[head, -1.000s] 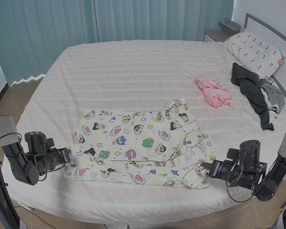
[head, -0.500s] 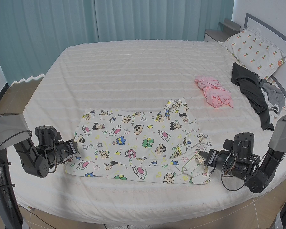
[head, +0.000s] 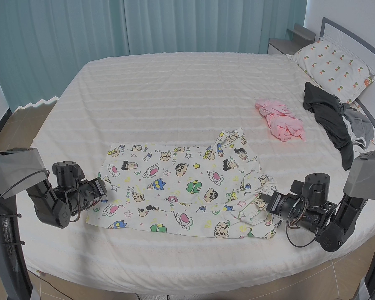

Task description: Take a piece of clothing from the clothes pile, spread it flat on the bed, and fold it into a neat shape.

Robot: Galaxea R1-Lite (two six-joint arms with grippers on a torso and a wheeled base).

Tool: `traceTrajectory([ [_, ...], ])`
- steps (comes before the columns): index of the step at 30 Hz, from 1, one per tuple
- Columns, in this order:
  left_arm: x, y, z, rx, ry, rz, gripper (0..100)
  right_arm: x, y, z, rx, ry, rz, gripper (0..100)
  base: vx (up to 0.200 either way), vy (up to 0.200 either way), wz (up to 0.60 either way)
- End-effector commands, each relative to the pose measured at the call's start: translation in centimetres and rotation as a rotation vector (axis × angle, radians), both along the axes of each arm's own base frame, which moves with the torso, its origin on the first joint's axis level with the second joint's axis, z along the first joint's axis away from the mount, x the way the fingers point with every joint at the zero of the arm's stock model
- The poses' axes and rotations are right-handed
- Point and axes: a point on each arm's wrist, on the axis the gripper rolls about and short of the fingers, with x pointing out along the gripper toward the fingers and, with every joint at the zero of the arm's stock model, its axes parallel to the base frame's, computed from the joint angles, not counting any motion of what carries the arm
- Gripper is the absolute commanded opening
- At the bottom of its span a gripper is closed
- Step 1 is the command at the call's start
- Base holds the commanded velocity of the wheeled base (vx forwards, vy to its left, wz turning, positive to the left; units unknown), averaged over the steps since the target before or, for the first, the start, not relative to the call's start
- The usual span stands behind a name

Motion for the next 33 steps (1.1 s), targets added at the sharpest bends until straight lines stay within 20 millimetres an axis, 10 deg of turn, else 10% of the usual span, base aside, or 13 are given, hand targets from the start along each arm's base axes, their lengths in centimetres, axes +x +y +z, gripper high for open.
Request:
traceTrajectory([
  [1, 0.5, -0.2, -0.6, -0.002, 0.006, -0.005, 0, 0.3, -0.3, -0.5, -0.003, 0.006, -0.011, 0, 0.000, 0.000, 0.00],
  [4, 0.5, -0.4, -0.6, -0.014, 0.007, 0.003, 0, 0.4, -0.4, -0.6, -0.004, 0.009, -0.014, 0, 0.000, 0.000, 0.00],
  [5, 0.5, -0.4, -0.6, -0.014, 0.007, 0.003, 100, 0.4, -0.4, -0.6, -0.003, 0.010, -0.013, 0, 0.000, 0.000, 0.00],
  [9, 0.6, -0.4, -0.4, -0.022, 0.000, 0.010, 100, 0.4, -0.4, -0.7, 0.000, 0.014, -0.013, 0, 0.000, 0.000, 0.00],
  [10, 0.6, -0.2, -0.3, -0.022, -0.003, 0.016, 100, 0.3, -0.4, -1.1, -0.005, 0.027, -0.012, 100, 0.000, 0.000, 0.00],
  [22, -1.5, 1.6, 3.6, -0.032, -0.049, 0.025, 100, 0.4, -0.8, -2.2, 0.021, -0.030, -0.027, 100, 0.000, 0.000, 0.00],
  [33, -5.9, 2.7, 4.9, 0.160, 0.133, -0.380, 100, -1.5, -1.3, 0.3, 0.149, -0.042, 0.009, 100, 0.000, 0.000, 0.00],
])
